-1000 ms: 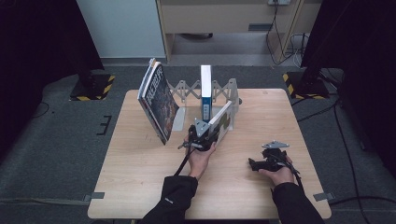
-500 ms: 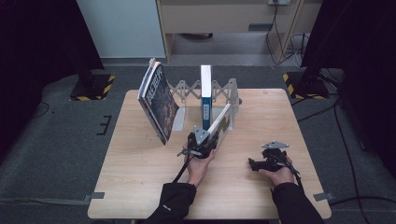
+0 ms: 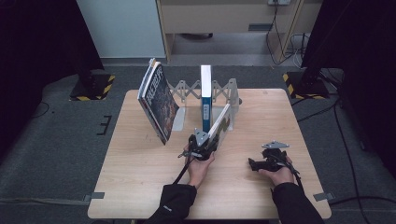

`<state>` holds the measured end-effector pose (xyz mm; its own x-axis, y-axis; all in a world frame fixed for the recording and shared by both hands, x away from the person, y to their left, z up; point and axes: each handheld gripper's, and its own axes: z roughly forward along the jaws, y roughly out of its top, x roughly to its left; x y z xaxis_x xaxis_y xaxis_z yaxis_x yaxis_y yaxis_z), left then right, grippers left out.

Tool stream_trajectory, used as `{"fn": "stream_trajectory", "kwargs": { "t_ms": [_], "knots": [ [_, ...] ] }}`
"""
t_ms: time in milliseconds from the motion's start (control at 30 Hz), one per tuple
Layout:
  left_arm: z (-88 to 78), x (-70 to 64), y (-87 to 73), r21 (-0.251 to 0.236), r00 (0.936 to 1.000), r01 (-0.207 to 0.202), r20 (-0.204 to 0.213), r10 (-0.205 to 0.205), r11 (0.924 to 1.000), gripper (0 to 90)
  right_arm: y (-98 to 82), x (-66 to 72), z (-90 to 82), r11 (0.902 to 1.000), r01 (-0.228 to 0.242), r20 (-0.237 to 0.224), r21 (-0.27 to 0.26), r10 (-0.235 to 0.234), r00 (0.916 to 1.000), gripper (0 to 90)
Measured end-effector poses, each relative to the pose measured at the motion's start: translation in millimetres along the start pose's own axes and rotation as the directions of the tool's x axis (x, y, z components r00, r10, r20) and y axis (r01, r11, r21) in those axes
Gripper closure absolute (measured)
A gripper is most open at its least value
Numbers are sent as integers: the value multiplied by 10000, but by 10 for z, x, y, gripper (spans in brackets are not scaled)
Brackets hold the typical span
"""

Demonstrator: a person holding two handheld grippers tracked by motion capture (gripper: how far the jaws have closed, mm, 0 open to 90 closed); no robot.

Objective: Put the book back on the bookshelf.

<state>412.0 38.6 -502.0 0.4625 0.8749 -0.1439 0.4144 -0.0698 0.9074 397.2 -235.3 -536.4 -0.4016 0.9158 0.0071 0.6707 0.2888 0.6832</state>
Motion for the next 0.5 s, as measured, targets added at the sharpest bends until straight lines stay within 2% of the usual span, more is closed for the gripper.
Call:
{"fn": "stream_trajectory", "kwargs": {
  "t_ms": [300,433,500],
  "knots": [
    [127,13,49,-48,9999,5,-112,-5,10000,727,0,0,1,10000,6,-6,-4,-6,10000,30],
    [98,41,47,-28,9995,-273,-160,273,9996,684,-2,1,3,10000,3,9,-36,-2,10000,30],
    [55,61,48,-108,9995,-274,-186,272,9996,669,-2,1,2,10000,3,6,-34,-2,10000,30]
  ]
}}
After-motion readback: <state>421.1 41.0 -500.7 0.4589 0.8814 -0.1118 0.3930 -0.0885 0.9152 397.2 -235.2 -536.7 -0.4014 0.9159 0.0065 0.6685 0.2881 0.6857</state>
